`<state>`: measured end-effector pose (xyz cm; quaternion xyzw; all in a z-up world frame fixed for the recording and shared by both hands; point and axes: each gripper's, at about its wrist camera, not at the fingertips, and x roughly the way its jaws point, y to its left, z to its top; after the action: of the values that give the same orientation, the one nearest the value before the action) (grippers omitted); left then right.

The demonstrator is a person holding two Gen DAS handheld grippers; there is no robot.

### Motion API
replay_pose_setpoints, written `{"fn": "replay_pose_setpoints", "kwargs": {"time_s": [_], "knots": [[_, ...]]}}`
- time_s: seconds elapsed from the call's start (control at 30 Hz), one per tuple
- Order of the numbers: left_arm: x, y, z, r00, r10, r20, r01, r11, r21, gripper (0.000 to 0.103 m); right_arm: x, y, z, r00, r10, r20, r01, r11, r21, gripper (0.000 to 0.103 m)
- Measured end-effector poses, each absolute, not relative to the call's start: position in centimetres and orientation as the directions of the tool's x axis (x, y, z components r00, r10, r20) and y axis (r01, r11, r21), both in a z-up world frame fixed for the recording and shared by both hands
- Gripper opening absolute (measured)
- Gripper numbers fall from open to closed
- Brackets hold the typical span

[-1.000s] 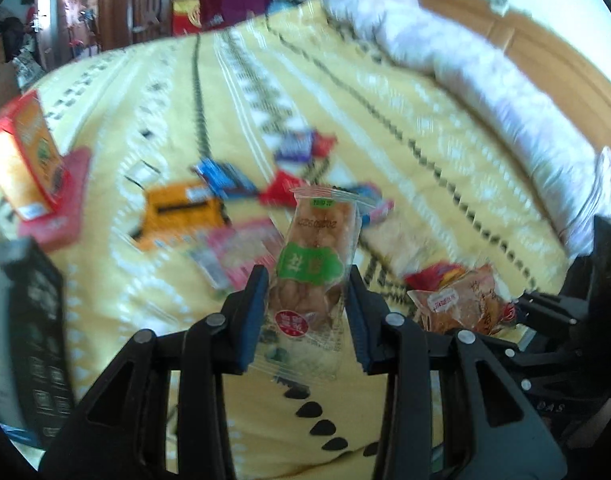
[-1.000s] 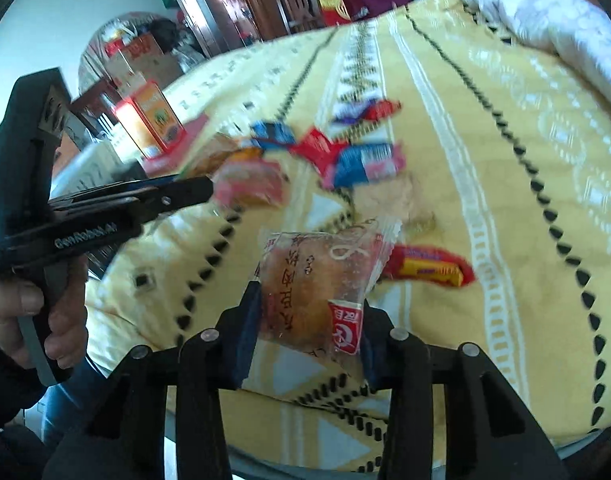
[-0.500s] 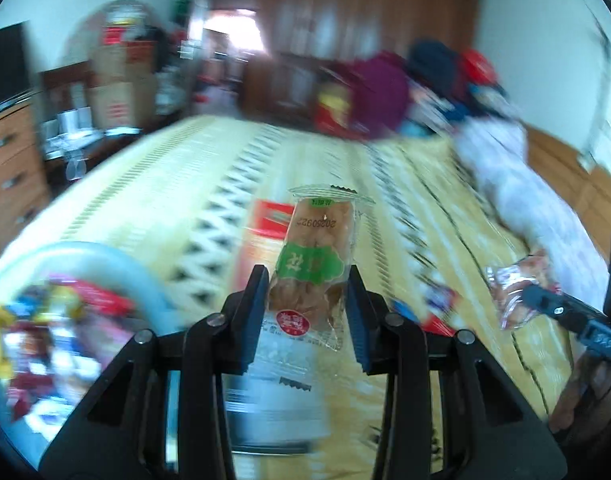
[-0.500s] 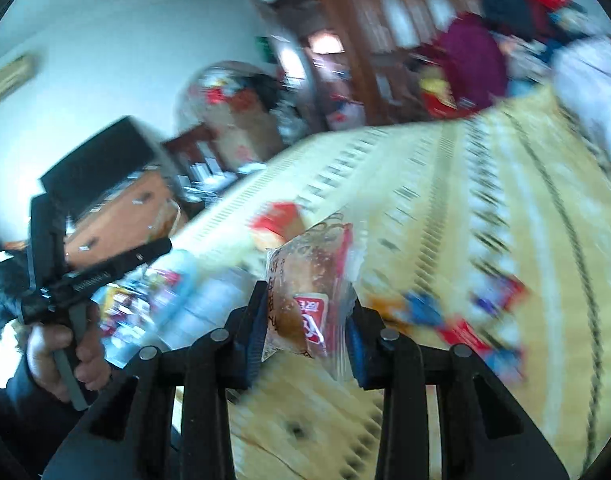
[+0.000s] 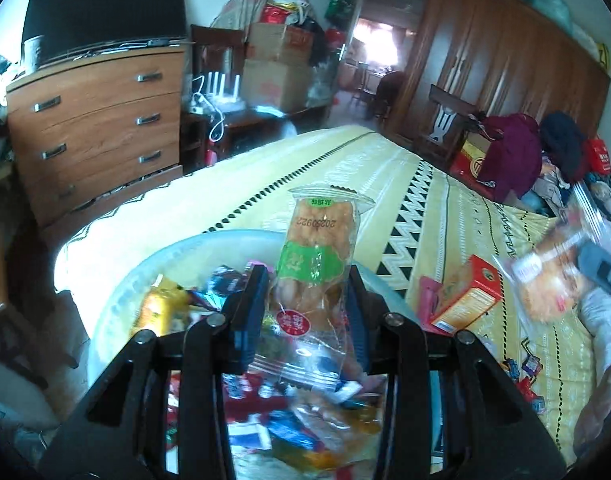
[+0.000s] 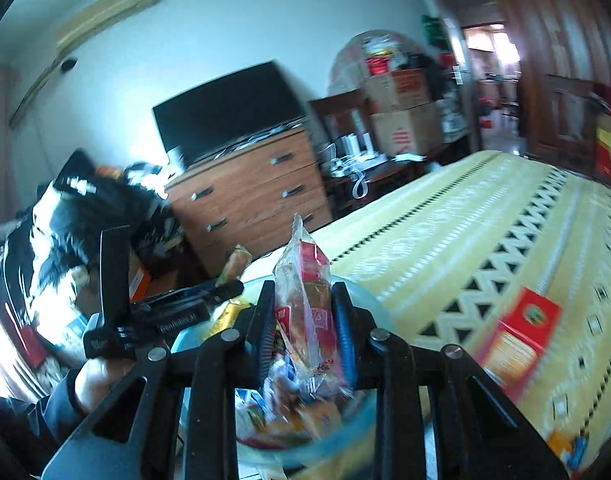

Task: Organize snacks
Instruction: 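Carry both packets over the blue basin and open both tools to drop them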

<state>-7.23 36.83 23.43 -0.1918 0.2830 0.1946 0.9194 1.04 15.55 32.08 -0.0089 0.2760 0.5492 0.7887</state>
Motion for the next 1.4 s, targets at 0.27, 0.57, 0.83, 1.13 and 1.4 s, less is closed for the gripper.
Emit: {"fn": "replay_pose_setpoints", "kwargs": {"time_s": [0.27,0.57,0.83,1.13,1.4], "knots": [[-5.1,39.8,22.9,0.749,0.212,-0.628,-0.465,0.843,-0.270,0.038,1.6,23.8,31.8,0.225,0.820,-0.525,-0.897,0.385,0.217,0.030],[-3.3,40.0,21.5,0.708,0.230,-0.668,-0.481,0.849,-0.217,0.038,3.4,26.9,29.3,0.229,0.772,-0.593,-0.888,0.415,0.197,0.030],[-3.2,40.7,21.1,0.690,0.246,-0.681,-0.499,0.843,-0.201,0.040,4.2,27.9,28.6,0.229,0.756,-0.613,-0.884,0.426,0.195,0.030],[-3.7,40.6,21.6,0.691,0.304,-0.656,-0.530,0.830,-0.174,0.077,4.0,27.2,28.3,0.223,0.765,-0.604,-0.870,0.436,0.231,0.043],[-5.0,39.6,22.8,0.711,0.329,-0.621,-0.530,0.832,-0.167,0.088,2.9,24.8,28.9,0.229,0.792,-0.566,-0.865,0.432,0.255,0.063]]}}
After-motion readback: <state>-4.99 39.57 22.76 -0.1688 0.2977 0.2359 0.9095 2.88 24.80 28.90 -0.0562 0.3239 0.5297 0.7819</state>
